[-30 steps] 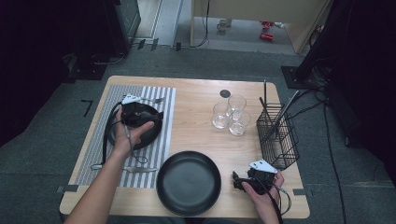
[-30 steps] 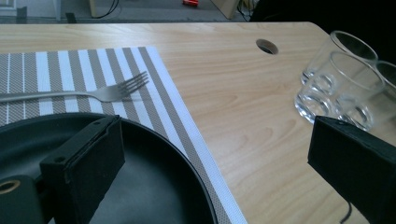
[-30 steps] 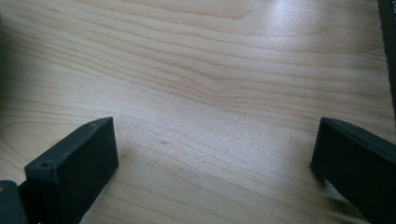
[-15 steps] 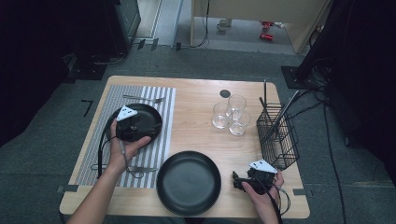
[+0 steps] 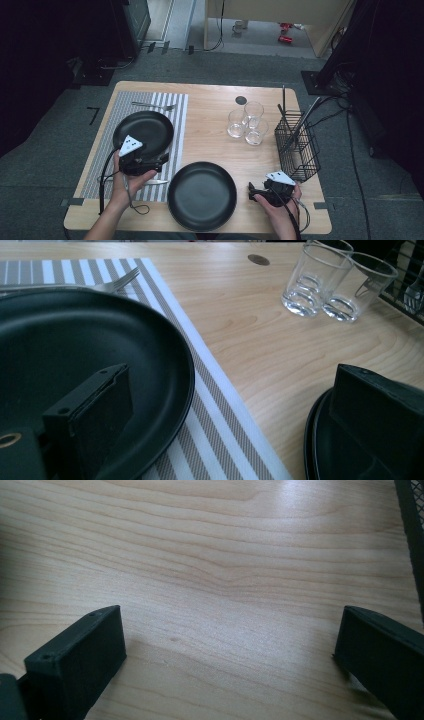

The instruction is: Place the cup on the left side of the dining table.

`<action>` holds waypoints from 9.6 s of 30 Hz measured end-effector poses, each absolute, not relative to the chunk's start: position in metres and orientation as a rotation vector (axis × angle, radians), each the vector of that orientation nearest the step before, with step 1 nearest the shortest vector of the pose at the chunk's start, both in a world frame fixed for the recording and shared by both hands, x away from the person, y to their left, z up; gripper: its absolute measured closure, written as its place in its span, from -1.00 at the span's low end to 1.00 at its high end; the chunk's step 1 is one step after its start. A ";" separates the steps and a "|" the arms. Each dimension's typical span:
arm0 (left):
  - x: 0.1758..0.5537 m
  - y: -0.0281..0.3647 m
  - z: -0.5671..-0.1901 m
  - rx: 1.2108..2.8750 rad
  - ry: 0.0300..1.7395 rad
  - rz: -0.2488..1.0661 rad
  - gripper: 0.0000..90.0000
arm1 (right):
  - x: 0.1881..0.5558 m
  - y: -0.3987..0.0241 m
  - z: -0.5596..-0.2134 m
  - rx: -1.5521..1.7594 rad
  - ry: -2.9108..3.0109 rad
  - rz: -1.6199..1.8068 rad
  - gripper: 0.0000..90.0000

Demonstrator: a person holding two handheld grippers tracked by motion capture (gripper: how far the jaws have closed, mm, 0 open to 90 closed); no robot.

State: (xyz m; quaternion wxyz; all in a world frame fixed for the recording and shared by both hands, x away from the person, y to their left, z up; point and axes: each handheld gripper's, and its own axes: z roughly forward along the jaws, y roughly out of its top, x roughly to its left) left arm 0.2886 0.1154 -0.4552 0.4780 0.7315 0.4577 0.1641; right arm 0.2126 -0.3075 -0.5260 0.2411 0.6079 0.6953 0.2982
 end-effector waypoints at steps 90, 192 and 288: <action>0.243 0.160 -0.501 1.867 1.148 0.372 -0.91 | 0.364 -0.216 -0.452 1.355 2.047 1.083 0.96; 0.293 0.026 -0.447 1.758 0.666 0.278 -0.76 | 0.290 -0.156 -0.378 1.150 2.224 1.321 -0.58; 0.284 0.104 -0.510 1.857 0.934 0.476 -0.52 | 0.211 -0.310 -0.524 1.547 2.040 1.033 -0.80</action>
